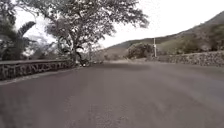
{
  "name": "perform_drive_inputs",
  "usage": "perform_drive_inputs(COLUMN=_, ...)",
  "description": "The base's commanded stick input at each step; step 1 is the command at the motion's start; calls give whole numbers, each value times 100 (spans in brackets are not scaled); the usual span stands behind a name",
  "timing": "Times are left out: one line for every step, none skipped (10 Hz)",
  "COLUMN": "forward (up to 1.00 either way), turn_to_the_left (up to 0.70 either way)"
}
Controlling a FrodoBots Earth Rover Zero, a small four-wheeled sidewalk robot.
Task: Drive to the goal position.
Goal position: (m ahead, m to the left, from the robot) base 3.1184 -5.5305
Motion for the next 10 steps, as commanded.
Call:
perform_drive_inputs(forward=70, turn_to_the_left=0)
perform_drive_inputs(forward=70, turn_to_the_left=0)
perform_drive_inputs(forward=70, turn_to_the_left=0)
perform_drive_inputs(forward=70, turn_to_the_left=0)
perform_drive_inputs(forward=70, turn_to_the_left=0)
perform_drive_inputs(forward=70, turn_to_the_left=0)
perform_drive_inputs(forward=70, turn_to_the_left=0)
perform_drive_inputs(forward=70, turn_to_the_left=0)
perform_drive_inputs(forward=70, turn_to_the_left=0)
perform_drive_inputs(forward=70, turn_to_the_left=0)
